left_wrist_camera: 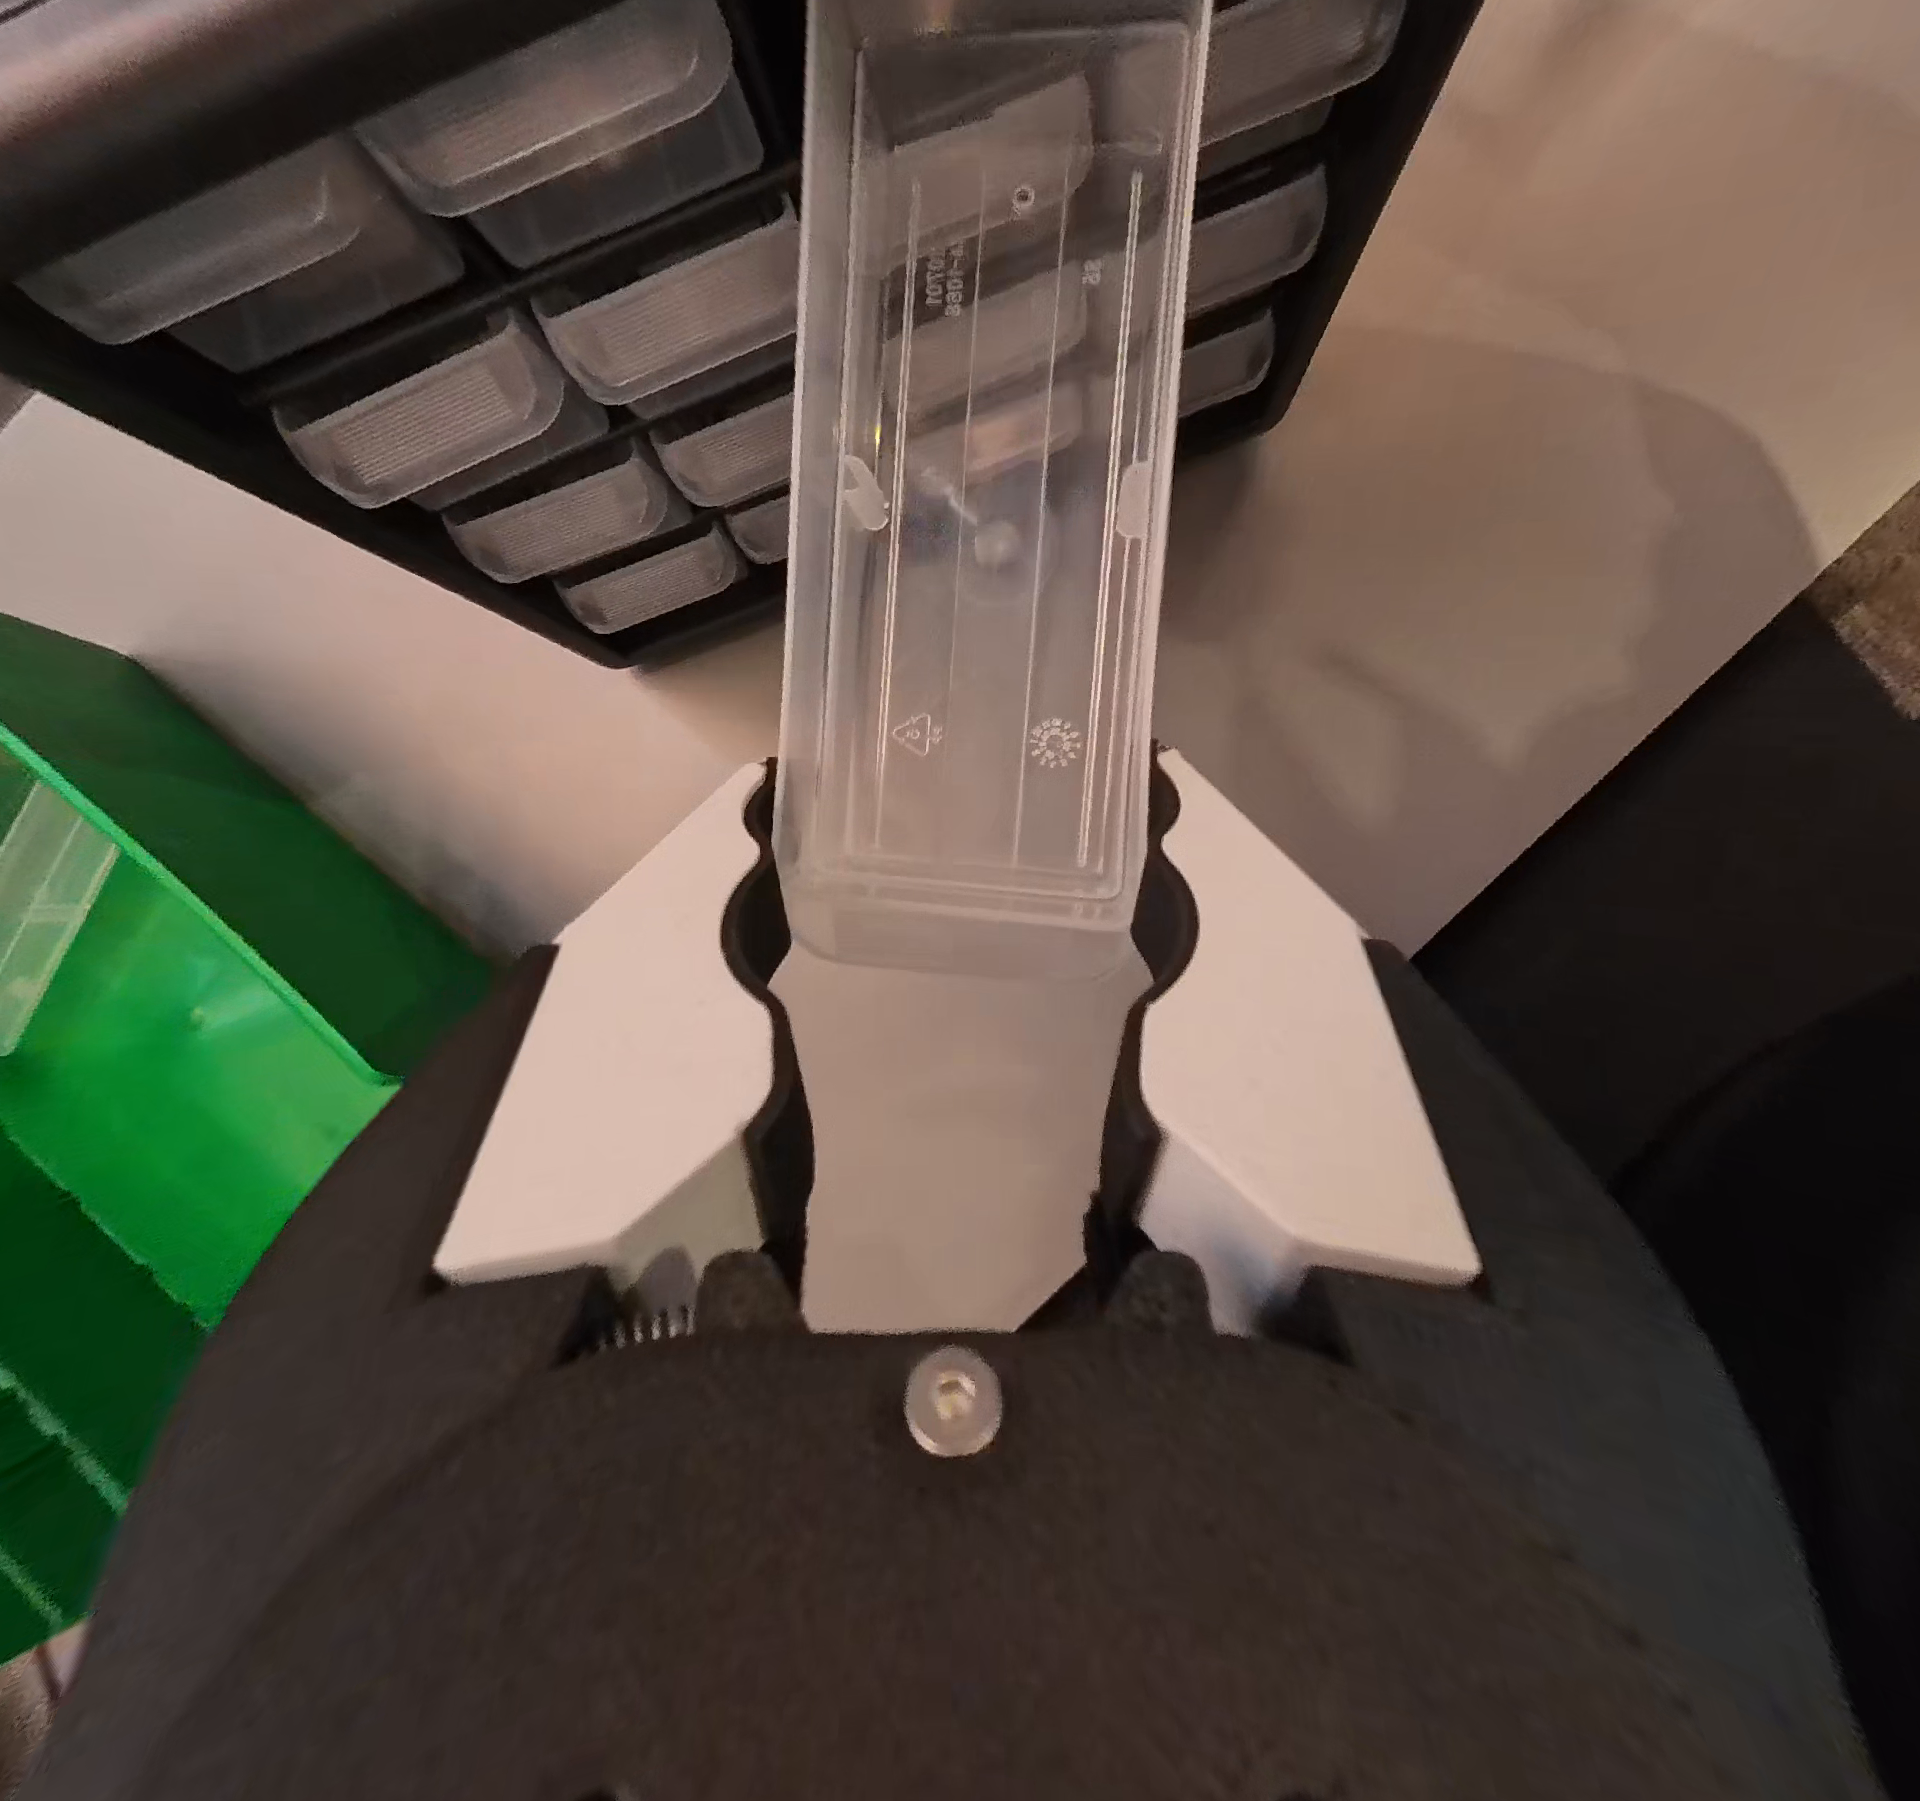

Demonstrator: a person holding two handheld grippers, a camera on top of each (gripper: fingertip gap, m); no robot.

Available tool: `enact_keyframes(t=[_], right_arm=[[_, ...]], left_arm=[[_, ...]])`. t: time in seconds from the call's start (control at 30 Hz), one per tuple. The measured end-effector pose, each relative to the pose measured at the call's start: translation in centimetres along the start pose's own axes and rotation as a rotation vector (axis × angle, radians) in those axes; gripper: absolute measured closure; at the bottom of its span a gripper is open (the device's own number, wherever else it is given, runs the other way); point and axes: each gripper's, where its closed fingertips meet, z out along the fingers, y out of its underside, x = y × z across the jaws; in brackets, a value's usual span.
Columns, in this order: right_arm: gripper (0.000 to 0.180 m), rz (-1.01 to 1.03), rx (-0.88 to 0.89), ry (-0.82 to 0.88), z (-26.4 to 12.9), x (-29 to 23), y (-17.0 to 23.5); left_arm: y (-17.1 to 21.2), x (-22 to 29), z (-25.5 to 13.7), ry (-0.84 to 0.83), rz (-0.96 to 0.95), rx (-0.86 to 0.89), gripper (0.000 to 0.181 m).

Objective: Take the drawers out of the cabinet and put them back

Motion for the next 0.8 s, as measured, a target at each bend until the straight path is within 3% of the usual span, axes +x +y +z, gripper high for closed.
enact_keyframes(t=[0.3, 0.57, 0.8], right_arm=[[0.121, -0.001, -0.001, 0.002, 0.0, 0.0, 0.0], [0.121, -0.002, 0.0, 0.0, 0.0, 0.0, 0.0], [0.121, -0.005, 0.003, -0.004, 0.0, 0.0, -0.1]], left_arm=[[-0.1, -0.8, 0.4, -0.093, -0.072, -0.028, 0.115], [-0.4, 0.2, 0.8, -0.066, -0.197, -0.026, 0.115], [-1.0, 1.3, -0.2, -0.118, -0.189, -0.067, 0.116]])
